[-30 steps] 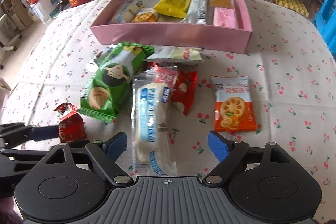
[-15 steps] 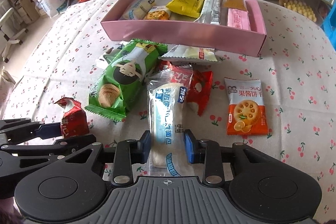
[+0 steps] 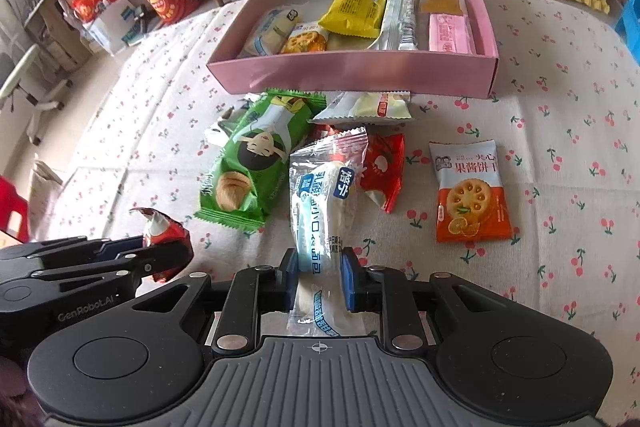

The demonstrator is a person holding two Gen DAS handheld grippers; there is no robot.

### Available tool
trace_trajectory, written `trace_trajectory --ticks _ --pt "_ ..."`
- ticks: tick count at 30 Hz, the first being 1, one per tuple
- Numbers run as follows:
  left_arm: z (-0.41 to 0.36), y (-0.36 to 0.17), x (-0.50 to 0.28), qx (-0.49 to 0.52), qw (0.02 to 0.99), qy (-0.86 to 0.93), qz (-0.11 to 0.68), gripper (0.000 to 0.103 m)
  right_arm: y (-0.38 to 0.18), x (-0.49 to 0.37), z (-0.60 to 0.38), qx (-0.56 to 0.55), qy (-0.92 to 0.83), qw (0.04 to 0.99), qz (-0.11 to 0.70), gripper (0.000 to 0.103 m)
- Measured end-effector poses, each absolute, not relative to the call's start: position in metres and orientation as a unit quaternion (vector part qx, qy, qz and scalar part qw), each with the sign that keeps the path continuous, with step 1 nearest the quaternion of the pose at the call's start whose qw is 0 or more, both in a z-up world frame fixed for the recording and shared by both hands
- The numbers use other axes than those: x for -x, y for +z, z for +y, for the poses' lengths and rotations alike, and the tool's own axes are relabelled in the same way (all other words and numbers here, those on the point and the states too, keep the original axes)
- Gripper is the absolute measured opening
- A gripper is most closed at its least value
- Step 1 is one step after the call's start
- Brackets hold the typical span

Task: Organize snacks
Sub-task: 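Carry the red packet and white milk bar over the pink box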

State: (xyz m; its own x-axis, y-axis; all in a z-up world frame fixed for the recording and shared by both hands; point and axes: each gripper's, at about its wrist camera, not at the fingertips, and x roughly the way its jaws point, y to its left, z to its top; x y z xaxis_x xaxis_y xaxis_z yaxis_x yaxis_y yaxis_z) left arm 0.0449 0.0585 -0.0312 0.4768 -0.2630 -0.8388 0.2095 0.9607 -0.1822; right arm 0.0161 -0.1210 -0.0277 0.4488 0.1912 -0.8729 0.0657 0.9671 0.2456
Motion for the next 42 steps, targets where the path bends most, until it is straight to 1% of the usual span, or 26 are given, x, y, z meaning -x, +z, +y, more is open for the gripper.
trace_trajectory --ticks 8,20,25,32,38,42 --pt "0.069 -0.021 -0.047 0.049 0.864 -0.141 0.481 0.023 -0.013 -0.011 -0.130 -0.164 0.049 0.842 0.512 0.021" --pt "0.075 0.010 -0.064 0.083 0.885 -0.145 0.434 0.022 0.017 -0.021 -0.141 -0.187 0.049 0.860 0.471 0.021" --pt "0.069 0.016 -0.097 0.101 0.879 -0.154 0.440 0.022 0.025 -0.049 -0.155 -0.214 0.031 0.859 0.464 0.021" --pt "0.056 0.013 -0.146 0.124 0.876 -0.172 0.432 0.022 0.032 -0.106 -0.166 -0.211 0.026 0.871 0.442 0.021" --pt "0.044 0.000 -0.180 0.139 0.880 -0.185 0.415 0.023 0.020 -0.156 -0.178 -0.222 0.012 0.871 0.437 0.021" --pt "0.037 -0.012 -0.192 0.121 0.881 -0.185 0.418 0.023 0.007 -0.186 -0.181 -0.225 0.005 0.868 0.443 0.021"
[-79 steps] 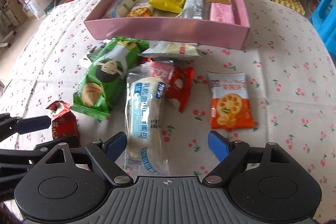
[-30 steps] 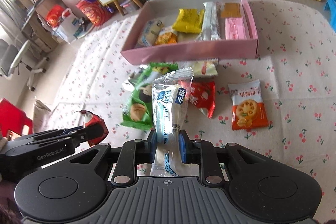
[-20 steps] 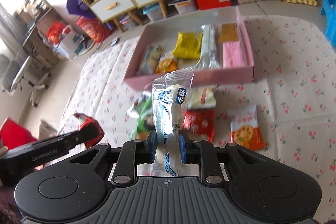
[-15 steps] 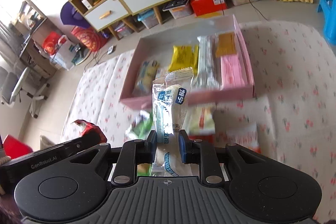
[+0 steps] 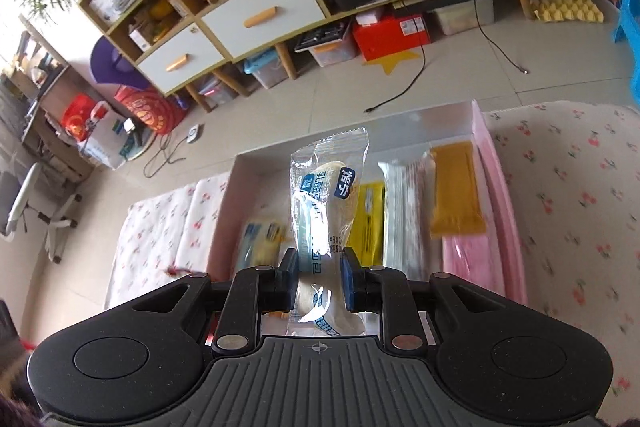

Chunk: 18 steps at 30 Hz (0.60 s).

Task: Organize snacks
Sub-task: 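Carry the red packet and white milk bar over the pink box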

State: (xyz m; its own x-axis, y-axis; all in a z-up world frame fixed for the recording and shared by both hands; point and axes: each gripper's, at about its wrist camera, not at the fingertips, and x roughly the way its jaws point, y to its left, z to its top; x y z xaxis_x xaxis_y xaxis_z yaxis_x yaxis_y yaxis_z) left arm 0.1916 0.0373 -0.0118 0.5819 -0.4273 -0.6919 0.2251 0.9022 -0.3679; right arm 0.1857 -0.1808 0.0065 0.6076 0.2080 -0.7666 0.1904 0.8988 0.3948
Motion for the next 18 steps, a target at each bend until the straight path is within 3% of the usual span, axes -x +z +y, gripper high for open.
trace_trajectory --ticks 18 --pt "0.043 -0.022 -0.206 0.135 0.862 -0.186 0.451 0.024 -0.023 -0.257 -0.154 -0.181 0.038 0.855 0.485 0.021"
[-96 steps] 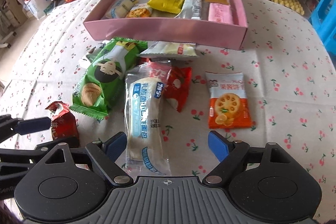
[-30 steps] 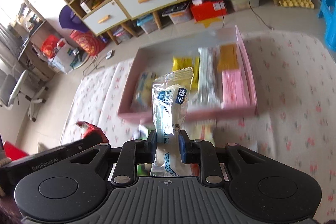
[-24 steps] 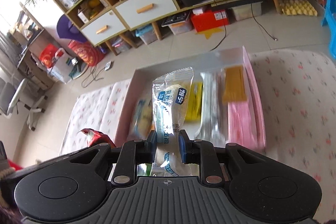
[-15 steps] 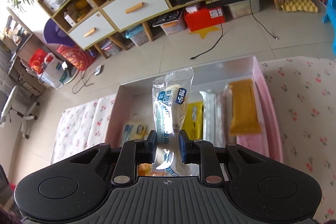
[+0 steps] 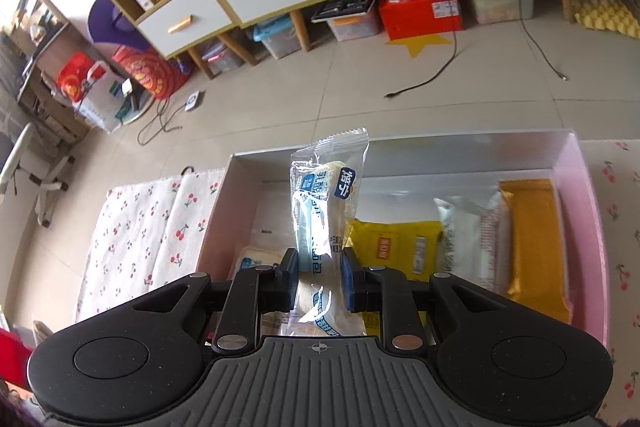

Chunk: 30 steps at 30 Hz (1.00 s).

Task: Organize snacks
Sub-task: 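Carry the red packet and white milk bar over the pink box, then lower both snacks into the box and open both tools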

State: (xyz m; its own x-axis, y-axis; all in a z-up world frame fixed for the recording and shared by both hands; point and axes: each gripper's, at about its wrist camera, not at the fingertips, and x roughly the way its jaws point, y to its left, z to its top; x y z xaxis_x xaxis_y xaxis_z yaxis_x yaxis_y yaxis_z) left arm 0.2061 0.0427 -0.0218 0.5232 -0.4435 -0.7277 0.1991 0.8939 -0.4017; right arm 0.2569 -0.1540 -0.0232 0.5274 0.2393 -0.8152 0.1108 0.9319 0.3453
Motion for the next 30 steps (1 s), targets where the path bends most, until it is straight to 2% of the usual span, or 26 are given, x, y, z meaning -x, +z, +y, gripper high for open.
trace_trajectory --ticks 10,14,16,18,21,27,30 --pt "0.039 -0.023 -0.210 0.129 0.861 -0.187 0.455 0.027 -0.029 -0.270 -0.134 -0.162 0.048 0.851 0.497 0.022" --pt "0.038 -0.023 -0.210 0.128 0.861 -0.193 0.452 0.034 -0.026 -0.268 -0.133 -0.159 0.042 0.857 0.489 0.029" --pt "0.037 -0.022 -0.210 0.126 0.864 -0.193 0.448 0.035 -0.023 -0.266 -0.135 -0.160 0.043 0.856 0.489 0.042" --pt "0.037 -0.021 -0.210 0.125 0.864 -0.195 0.447 0.039 -0.017 -0.264 -0.137 -0.158 0.038 0.860 0.484 0.047" --pt "0.036 -0.017 -0.208 0.124 0.867 -0.198 0.440 0.053 -0.009 -0.258 -0.142 -0.155 0.031 0.862 0.482 0.047" --pt "0.034 -0.008 -0.198 0.113 0.870 -0.198 0.437 0.061 0.015 -0.239 -0.155 -0.153 0.014 0.867 0.475 0.053" --pt "0.031 0.000 -0.188 0.101 0.872 -0.200 0.435 0.069 0.027 -0.226 -0.162 -0.149 0.007 0.869 0.472 0.053"
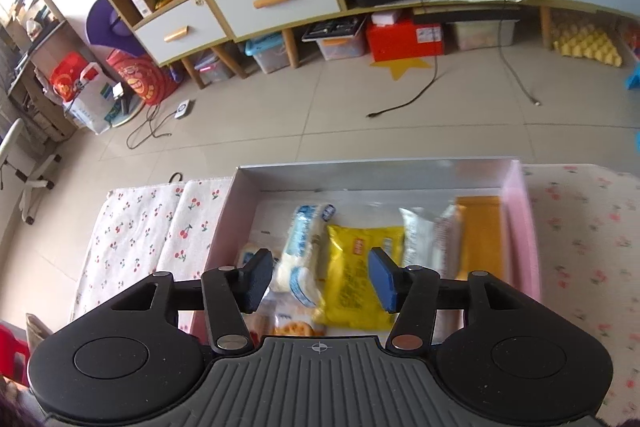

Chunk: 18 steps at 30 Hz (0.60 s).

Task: Organize snacks
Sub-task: 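Lower both snacks into the box and open both tools, then lift both tools out of the box back over the snack pile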

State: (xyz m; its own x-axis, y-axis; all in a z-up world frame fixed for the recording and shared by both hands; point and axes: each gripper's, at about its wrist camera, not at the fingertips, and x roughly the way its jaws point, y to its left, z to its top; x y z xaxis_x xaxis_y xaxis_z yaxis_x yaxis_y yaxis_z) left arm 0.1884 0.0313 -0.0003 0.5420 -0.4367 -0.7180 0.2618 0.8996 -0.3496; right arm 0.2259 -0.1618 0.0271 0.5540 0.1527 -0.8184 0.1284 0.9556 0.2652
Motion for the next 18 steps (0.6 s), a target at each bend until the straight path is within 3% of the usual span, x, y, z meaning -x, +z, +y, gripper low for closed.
trace_trajectory --ticks 7,8,9,10,18 --pt "0.029 0.012 -0.169 0.077 0.872 -0.199 0.440 0.082 0.049 -0.188 -0.176 -0.147 -0.009 0.874 0.463 0.056" --pt "0.029 0.015 -0.165 0.072 0.873 -0.198 0.439 0.085 0.051 -0.182 -0.178 -0.148 -0.011 0.875 0.461 0.061" --pt "0.029 0.017 -0.162 0.069 0.874 -0.197 0.438 0.087 0.053 -0.175 -0.180 -0.150 -0.012 0.876 0.459 0.075" --pt "0.029 0.019 -0.158 0.066 0.876 -0.195 0.435 0.090 0.054 -0.168 -0.181 -0.153 -0.015 0.877 0.455 0.081" --pt "0.035 0.021 -0.133 0.045 0.880 -0.176 0.439 0.099 0.058 -0.120 -0.179 -0.126 -0.019 0.886 0.446 0.081"
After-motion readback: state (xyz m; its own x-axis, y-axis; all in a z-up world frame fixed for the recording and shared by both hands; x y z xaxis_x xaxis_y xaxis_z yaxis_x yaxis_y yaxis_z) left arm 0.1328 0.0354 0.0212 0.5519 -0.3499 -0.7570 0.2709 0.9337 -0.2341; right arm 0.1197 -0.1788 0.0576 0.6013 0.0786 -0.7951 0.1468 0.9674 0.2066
